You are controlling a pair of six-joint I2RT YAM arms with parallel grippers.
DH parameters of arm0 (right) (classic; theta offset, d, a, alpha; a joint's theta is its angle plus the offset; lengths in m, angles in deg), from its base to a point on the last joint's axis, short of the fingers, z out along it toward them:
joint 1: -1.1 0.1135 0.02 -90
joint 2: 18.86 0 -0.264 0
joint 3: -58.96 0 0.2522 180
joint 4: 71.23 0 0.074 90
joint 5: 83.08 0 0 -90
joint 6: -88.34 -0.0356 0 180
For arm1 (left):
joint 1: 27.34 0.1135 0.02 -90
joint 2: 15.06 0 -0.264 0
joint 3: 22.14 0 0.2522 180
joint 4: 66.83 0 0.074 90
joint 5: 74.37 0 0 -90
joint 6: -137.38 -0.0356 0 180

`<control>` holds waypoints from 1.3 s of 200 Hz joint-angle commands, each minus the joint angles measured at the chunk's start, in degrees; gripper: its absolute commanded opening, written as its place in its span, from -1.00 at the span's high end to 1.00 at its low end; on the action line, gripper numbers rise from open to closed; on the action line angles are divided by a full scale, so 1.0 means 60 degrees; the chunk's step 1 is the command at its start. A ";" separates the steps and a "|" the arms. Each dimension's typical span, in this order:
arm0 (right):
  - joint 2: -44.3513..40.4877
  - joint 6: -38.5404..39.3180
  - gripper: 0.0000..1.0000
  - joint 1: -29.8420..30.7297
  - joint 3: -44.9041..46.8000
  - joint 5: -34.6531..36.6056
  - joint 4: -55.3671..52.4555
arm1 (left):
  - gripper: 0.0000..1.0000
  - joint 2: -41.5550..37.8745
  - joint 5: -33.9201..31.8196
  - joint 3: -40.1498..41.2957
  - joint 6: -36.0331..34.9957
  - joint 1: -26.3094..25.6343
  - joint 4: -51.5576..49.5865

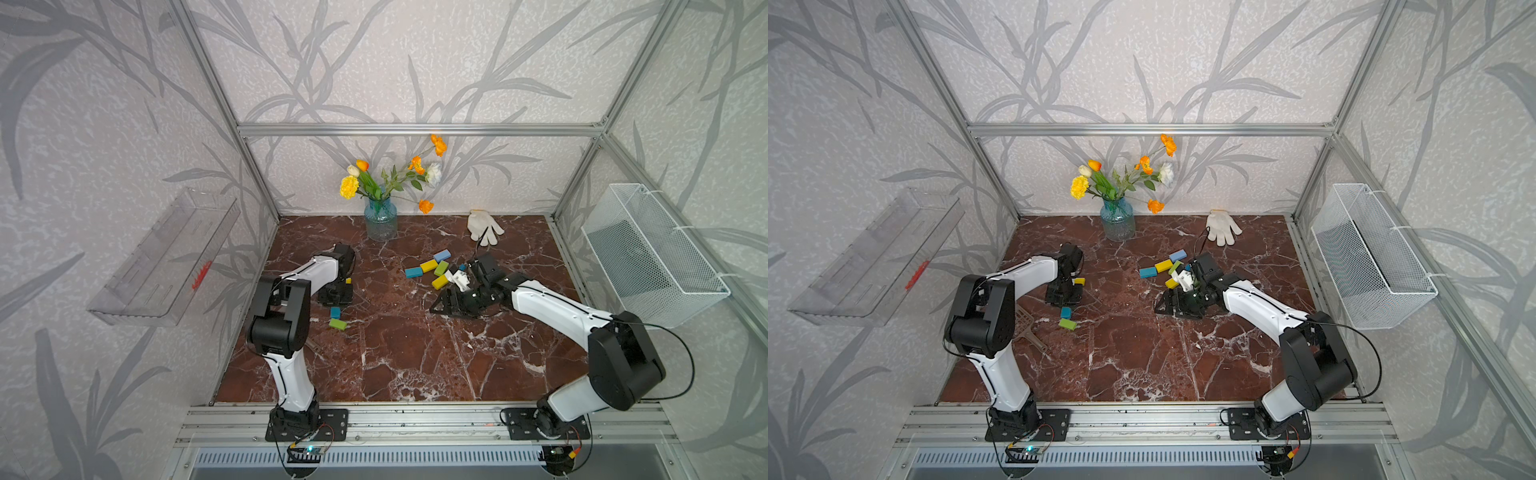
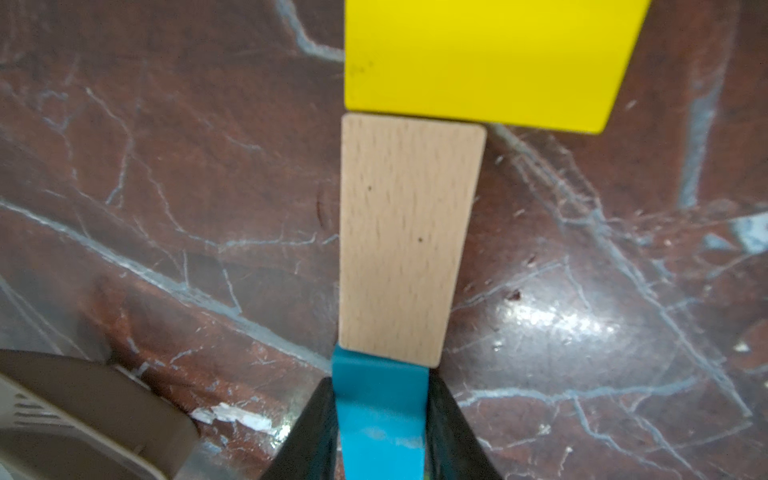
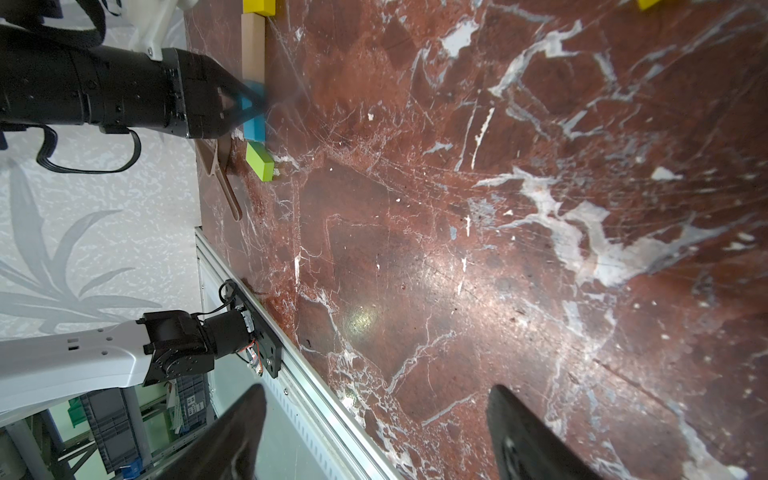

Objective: Assemble the letter c with building blocks
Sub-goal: Adjust the building block at the center of the board.

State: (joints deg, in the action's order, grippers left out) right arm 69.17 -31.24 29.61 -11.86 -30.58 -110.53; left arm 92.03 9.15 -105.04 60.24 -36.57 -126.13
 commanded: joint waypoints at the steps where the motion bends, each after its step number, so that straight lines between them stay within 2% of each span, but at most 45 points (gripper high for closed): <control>1: -0.0213 -0.0050 -0.65 0.0053 -0.0202 0.0009 0.0013 | 0.33 0.0084 0.0126 0.0026 -0.0142 0.0056 0.0033; 105: -0.0155 -0.0079 -0.65 0.0098 -0.0150 -0.0006 0.0078 | 0.33 0.0079 0.0150 0.0015 -0.0180 0.0039 0.0053; 170: -0.0170 -0.0081 -0.66 0.0116 -0.0126 0.0025 0.0122 | 0.18 -0.0105 0.0033 0.0053 -0.0115 0.0044 0.0088; 222: -0.0126 0.0020 -0.65 0.0128 -0.0085 0.0038 0.0141 | 0.11 -0.1181 -0.0070 0.0254 0.0347 0.0045 -0.0040; 260: -0.0089 0.0265 -0.65 0.0140 -0.0167 0.0223 -0.0035 | 0.16 -0.1919 0.0311 0.0336 0.1045 0.0045 -0.0843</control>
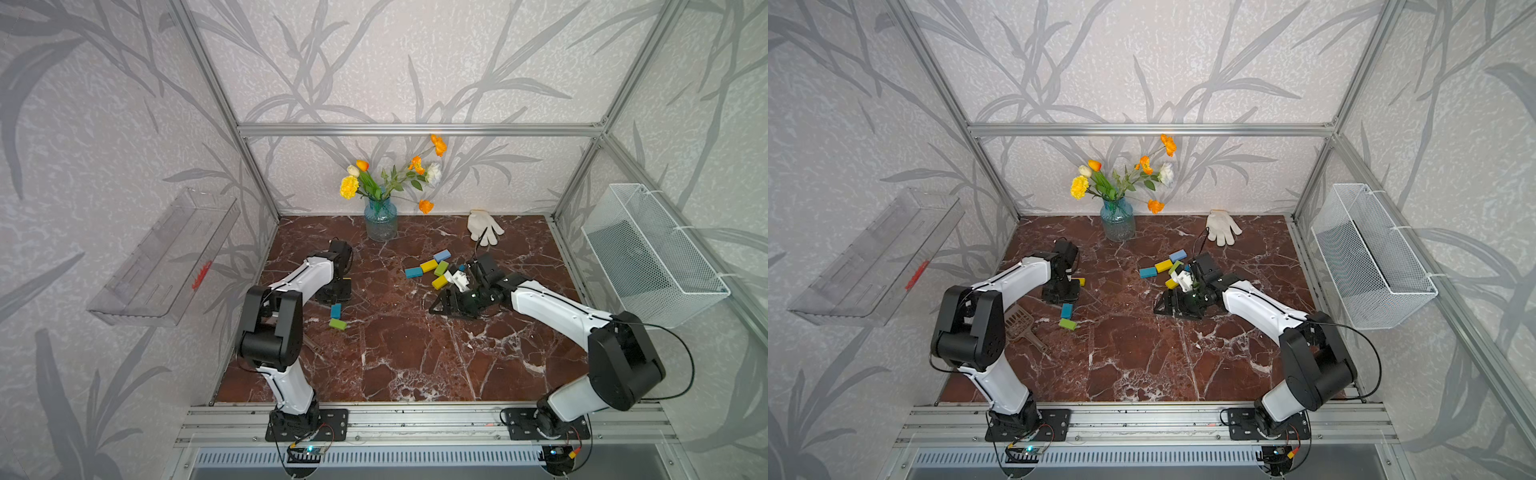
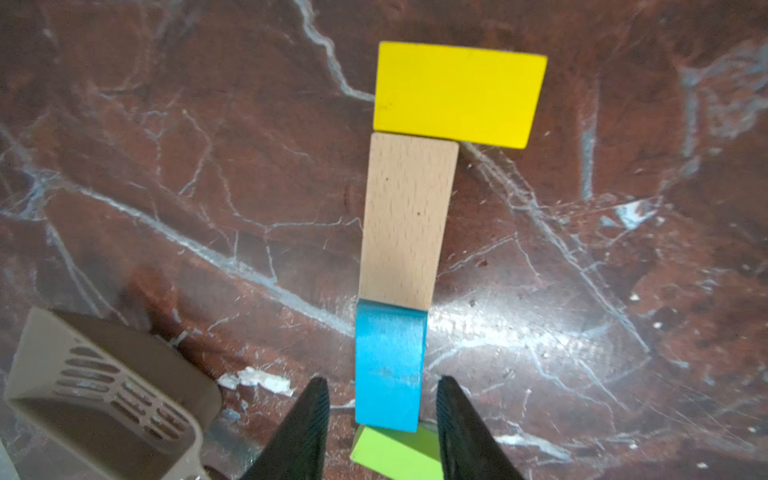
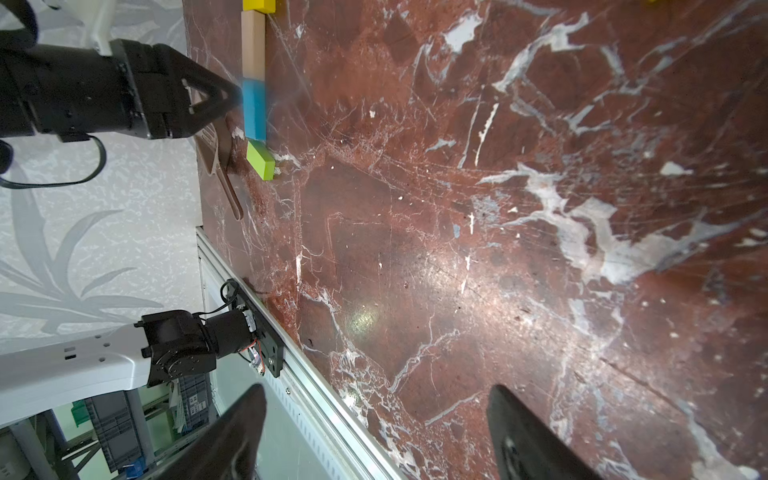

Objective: Assemble the letter c with building blocks
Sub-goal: Adjust the building block at the center of the board.

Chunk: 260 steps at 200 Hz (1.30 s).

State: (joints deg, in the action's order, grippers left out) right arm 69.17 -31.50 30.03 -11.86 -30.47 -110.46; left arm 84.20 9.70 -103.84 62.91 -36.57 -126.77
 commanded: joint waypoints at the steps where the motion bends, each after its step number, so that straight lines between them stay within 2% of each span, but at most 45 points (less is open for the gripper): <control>1: -0.0085 0.0320 -0.65 0.0064 -0.0178 0.0208 -0.0054 | 0.17 -0.0640 0.0238 0.0134 0.0625 0.0045 -0.0754; 88: -0.0067 0.1102 -0.65 0.0064 -0.0322 0.0375 -0.0706 | 0.65 -0.2000 0.1182 0.1110 0.2245 0.0016 -0.2526; 135: -0.0138 0.1123 -0.65 0.0057 -0.0282 0.0343 -0.0691 | 1.00 -0.2415 0.1309 0.1978 0.3083 -0.0072 -0.2494; 171: -0.0198 0.1049 -0.65 0.0068 -0.0261 0.0328 -0.0635 | 1.00 -0.2761 0.1625 0.2708 0.4331 -0.0058 -0.1907; 227: -0.0243 0.0931 -0.65 0.0058 -0.0214 0.0328 -0.0574 | 1.00 -0.3556 0.2381 0.4120 0.6980 0.0134 0.0283; 260: -0.0228 0.0930 -0.65 0.0057 -0.0268 0.0327 -0.0630 | 1.00 -0.3374 0.2611 0.4632 0.7627 0.0216 0.1384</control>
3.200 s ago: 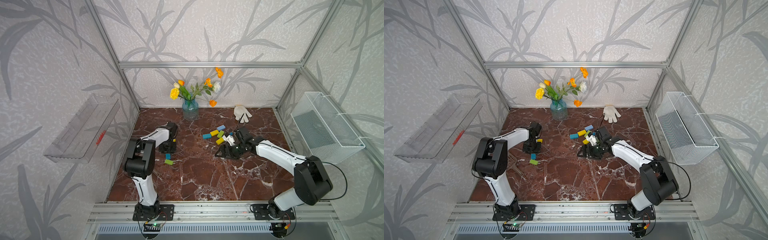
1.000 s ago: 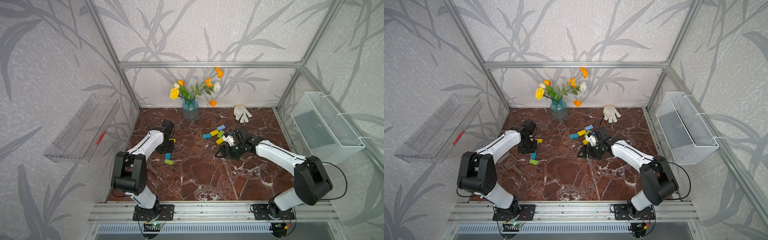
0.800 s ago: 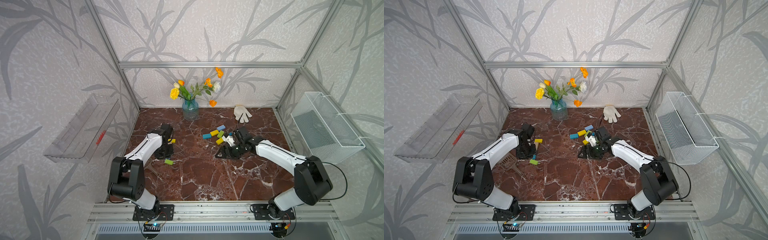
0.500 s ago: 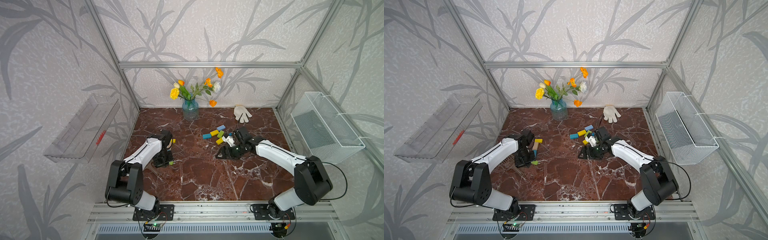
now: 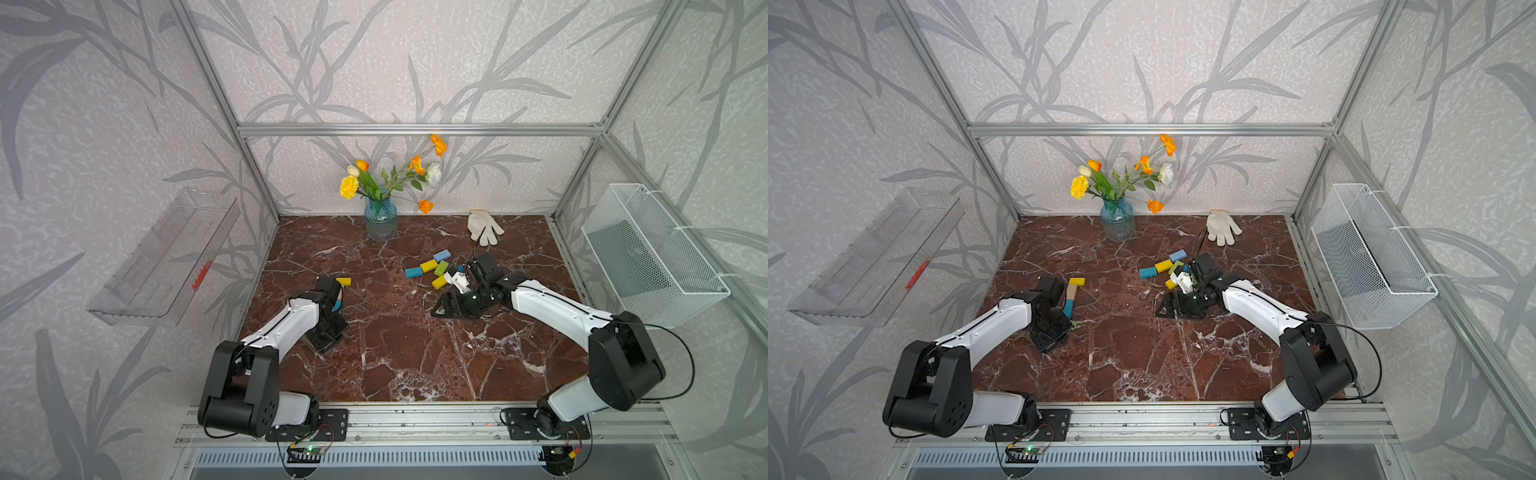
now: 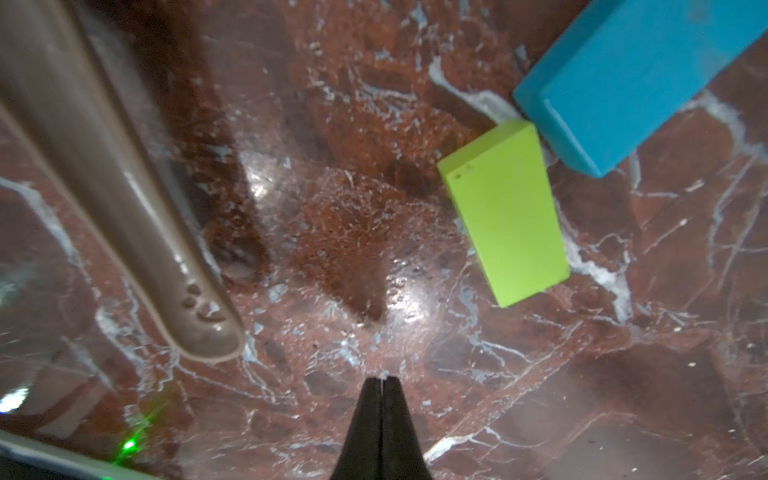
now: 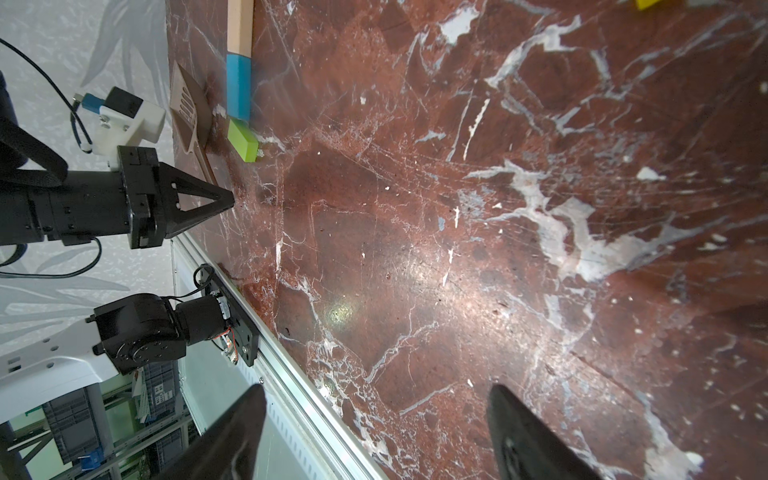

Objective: Assemble the letter c with building blocks
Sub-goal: Adjust the building block at the center of the board, then assemble the building block at the center of the board.

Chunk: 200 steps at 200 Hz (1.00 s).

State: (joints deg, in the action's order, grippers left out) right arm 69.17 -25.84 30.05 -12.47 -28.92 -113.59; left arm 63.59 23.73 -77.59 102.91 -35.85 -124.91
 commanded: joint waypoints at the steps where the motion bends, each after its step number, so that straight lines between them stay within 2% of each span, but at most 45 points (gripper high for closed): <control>1: -0.0228 -0.0013 -0.65 0.0061 -0.0170 0.0069 -0.0103 | 1.00 0.0068 0.0274 0.0270 0.0972 0.0098 0.1095; 60: -0.0184 0.0120 -0.65 0.0055 -0.0339 0.0057 -0.0307 | 1.00 0.0247 0.0304 0.0770 0.1241 0.0333 0.2219; 127: -0.0155 0.0090 -0.65 0.0059 -0.0461 0.0023 -0.0360 | 1.00 0.0575 0.0257 0.0901 0.1138 0.0825 0.2677; 200: -0.0111 0.0000 -0.65 0.0053 -0.0408 0.0010 -0.0301 | 1.00 0.0738 0.0357 0.0870 0.1102 0.0965 0.2827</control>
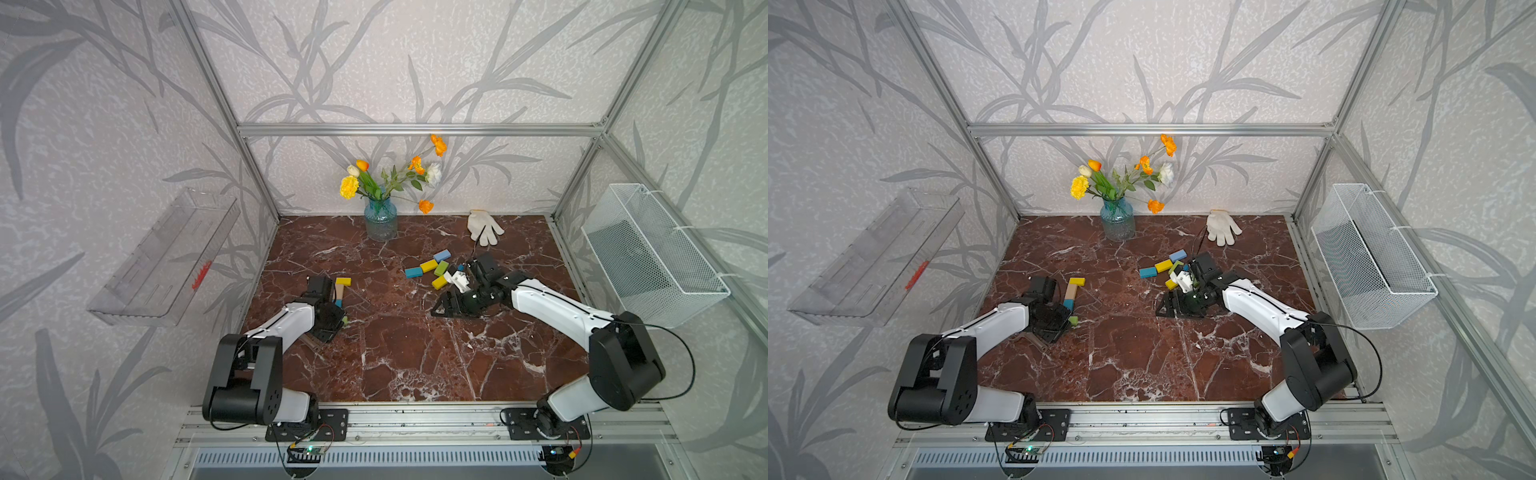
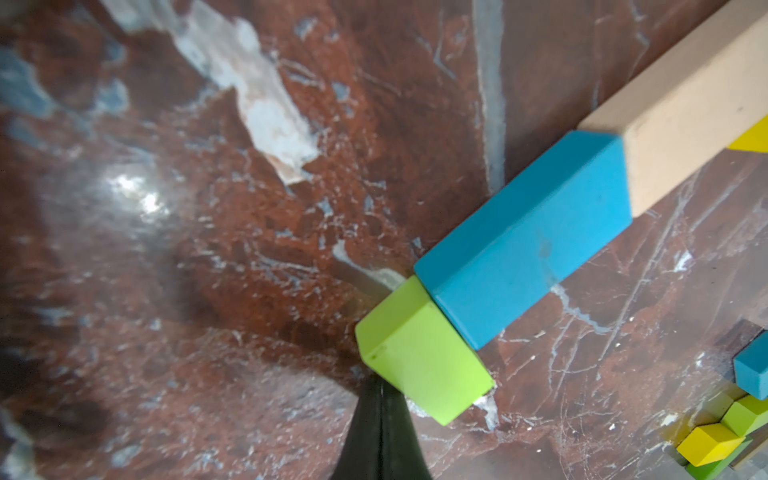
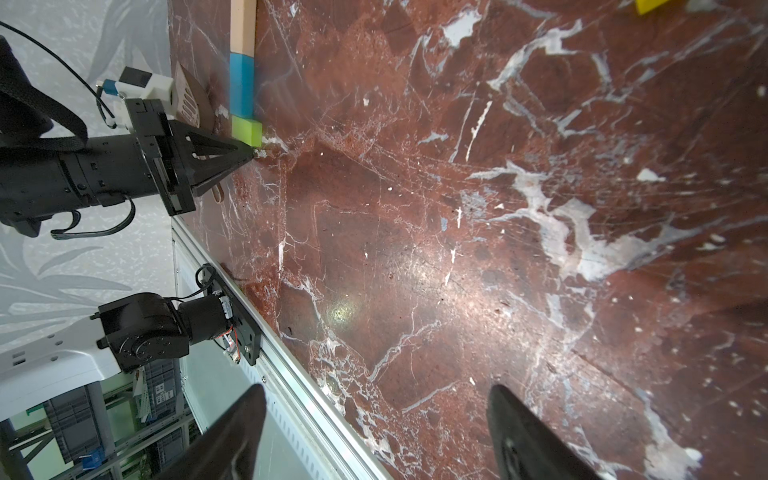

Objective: Assemble the letter c with building blocks
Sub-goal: Assemble the building block at the center of the board, then pick up the building block from the center of the board.

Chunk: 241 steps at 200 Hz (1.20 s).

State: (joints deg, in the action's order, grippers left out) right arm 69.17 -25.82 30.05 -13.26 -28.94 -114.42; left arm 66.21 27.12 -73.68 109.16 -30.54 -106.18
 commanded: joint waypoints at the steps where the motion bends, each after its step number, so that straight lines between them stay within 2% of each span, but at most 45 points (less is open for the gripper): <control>1: -0.0111 -0.0002 -0.65 0.0053 -0.0284 0.0014 -0.0163 | 1.00 0.0306 -0.0211 0.0218 0.0060 0.0080 -0.0301; 37: -0.0111 0.0013 -0.65 0.0060 -0.0285 0.0014 -0.0149 | 1.00 -0.0067 -0.0257 0.0189 0.0018 0.0100 -0.0736; 81: -0.0096 -0.0088 -0.65 0.0071 -0.0269 -0.0015 -0.0021 | 1.00 -0.0984 -0.0805 -0.0155 -0.0237 0.0080 -0.2425; 115: -0.0025 -0.0162 -0.65 0.0083 -0.0285 -0.0066 0.0070 | 1.00 -0.1181 -0.1008 -0.0723 -0.0727 0.0003 -0.3294; 146: 0.0021 -0.0206 -0.64 0.0119 -0.0310 -0.0103 0.0165 | 1.00 -0.0769 -0.0772 -0.1294 -0.1224 -0.0331 -0.3281; 202: 0.0048 -0.0208 -0.63 0.0126 -0.0322 -0.0162 0.0189 | 1.00 0.0804 -0.1229 -0.2772 -0.2342 -0.1546 -0.3556; 241: 0.0036 -0.0162 -0.63 0.0128 -0.0333 -0.0162 0.0137 | 1.00 0.1470 -0.1301 -0.3079 -0.2718 -0.1736 -0.3419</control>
State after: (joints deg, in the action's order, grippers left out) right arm 69.21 -26.94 30.53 -13.93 -29.31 -113.52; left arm 73.40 21.02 -90.73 95.89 -40.64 -125.19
